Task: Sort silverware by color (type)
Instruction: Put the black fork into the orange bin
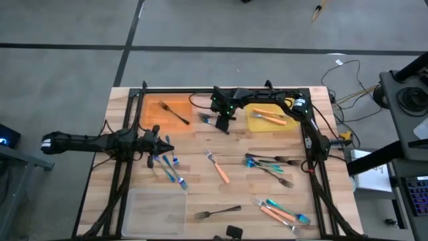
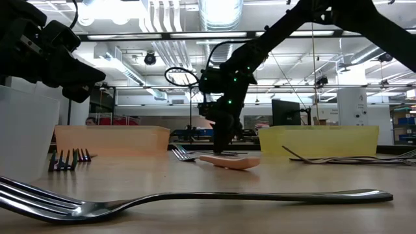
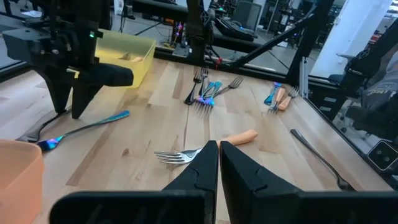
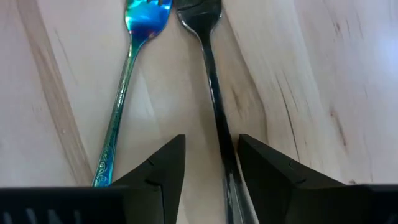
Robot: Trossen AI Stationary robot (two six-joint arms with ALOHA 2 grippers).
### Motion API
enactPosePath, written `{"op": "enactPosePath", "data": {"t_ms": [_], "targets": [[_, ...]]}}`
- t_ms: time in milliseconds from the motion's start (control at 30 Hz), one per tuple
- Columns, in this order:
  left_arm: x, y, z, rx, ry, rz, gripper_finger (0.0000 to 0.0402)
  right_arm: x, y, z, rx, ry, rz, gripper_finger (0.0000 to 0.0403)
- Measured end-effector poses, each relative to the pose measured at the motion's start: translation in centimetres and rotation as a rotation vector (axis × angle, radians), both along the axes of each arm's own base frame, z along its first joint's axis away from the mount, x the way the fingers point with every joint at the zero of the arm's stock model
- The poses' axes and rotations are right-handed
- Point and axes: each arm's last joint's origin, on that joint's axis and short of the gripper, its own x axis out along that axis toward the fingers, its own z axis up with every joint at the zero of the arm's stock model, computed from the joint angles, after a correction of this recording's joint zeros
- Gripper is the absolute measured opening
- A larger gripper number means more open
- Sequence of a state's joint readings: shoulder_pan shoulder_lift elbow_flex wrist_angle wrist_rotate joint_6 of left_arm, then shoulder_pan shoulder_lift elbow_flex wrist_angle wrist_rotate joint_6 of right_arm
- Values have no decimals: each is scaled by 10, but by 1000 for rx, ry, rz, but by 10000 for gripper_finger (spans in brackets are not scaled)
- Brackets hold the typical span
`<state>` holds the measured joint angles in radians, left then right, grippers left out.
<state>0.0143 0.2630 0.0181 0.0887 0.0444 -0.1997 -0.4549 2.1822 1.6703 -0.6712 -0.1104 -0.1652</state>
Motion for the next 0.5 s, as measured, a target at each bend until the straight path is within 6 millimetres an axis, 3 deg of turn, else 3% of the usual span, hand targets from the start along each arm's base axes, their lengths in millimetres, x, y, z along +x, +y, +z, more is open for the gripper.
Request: {"op": "enactPosePath", "data": {"t_ms": [133, 400, 500], "targets": [[0, 0, 0, 0, 0, 0, 0, 0, 0, -3, -2, 7, 23, 127], [0, 0, 0, 0, 0, 0, 0, -2, -3, -2, 28, -10, 17, 22], [0, 0, 0, 0, 0, 0, 0, -2, -3, 0, 31, -14, 8, 14]]}}
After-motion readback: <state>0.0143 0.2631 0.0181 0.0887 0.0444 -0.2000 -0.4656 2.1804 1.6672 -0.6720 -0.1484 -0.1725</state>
